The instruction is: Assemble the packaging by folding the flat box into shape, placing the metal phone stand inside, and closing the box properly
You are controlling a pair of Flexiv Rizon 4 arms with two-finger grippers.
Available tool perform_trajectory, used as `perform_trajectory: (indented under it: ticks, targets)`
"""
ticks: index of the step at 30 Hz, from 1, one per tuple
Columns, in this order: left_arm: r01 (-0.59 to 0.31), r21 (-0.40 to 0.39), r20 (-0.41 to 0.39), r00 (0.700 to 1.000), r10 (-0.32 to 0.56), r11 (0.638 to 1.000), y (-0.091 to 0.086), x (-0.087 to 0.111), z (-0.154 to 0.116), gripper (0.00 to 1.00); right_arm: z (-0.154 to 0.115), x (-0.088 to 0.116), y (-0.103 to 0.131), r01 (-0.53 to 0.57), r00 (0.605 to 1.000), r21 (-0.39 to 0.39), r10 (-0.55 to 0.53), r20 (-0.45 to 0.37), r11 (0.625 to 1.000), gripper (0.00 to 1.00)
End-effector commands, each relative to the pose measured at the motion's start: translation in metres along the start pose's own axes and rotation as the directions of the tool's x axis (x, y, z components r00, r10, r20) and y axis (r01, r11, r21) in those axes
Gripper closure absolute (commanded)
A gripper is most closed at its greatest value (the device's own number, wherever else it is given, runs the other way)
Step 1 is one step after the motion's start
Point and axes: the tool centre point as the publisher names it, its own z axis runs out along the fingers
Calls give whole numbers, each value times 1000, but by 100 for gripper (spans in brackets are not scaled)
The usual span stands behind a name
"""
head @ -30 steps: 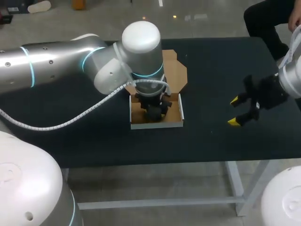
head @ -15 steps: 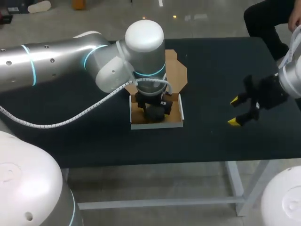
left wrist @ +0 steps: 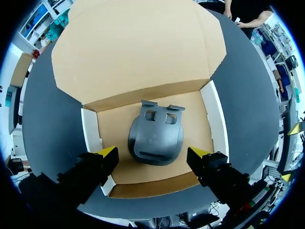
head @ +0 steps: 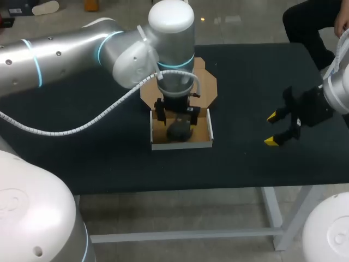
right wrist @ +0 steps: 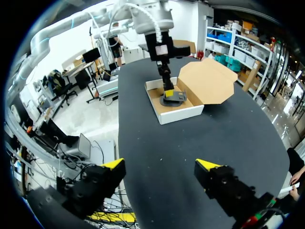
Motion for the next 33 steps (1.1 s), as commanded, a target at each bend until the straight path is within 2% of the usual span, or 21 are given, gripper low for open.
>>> perform_trajectory:
  ticks: [1,3,16,17,21,26,33]
  targets:
    - [53,-30,25,998,-52,998,-2,6,-6,0,-1,0,-1,1,1000,-4,-1,-3,1000,0]
    - [92,-65,51,995,-89,994,-1,6,-10,0,-1,0,-1,1,1000,-4,-1,-3,1000,0]
    - [92,-65,51,995,-89,994,-1,6,-10,0,-1,0,-1,1,1000,-4,-1,-3,1000,0]
    - [92,-86,36,995,-89,992,-4,2,-13,0,-1,0,-1,1,1000,-4,-1,-3,1000,0]
    - [174,-74,63,983,-170,982,-3,-1,-14,0,-1,0,-1,1,1000,-4,-1,-3,1000,0]
    - [186,-92,4,982,-187,978,2,0,-9,0,-1,0,-1,1,1000,-4,-1,-3,1000,0]
    - [209,-99,-13,977,-212,973,10,4,4,0,-1,0,-1,1,1000,-4,-1,-3,1000,0]
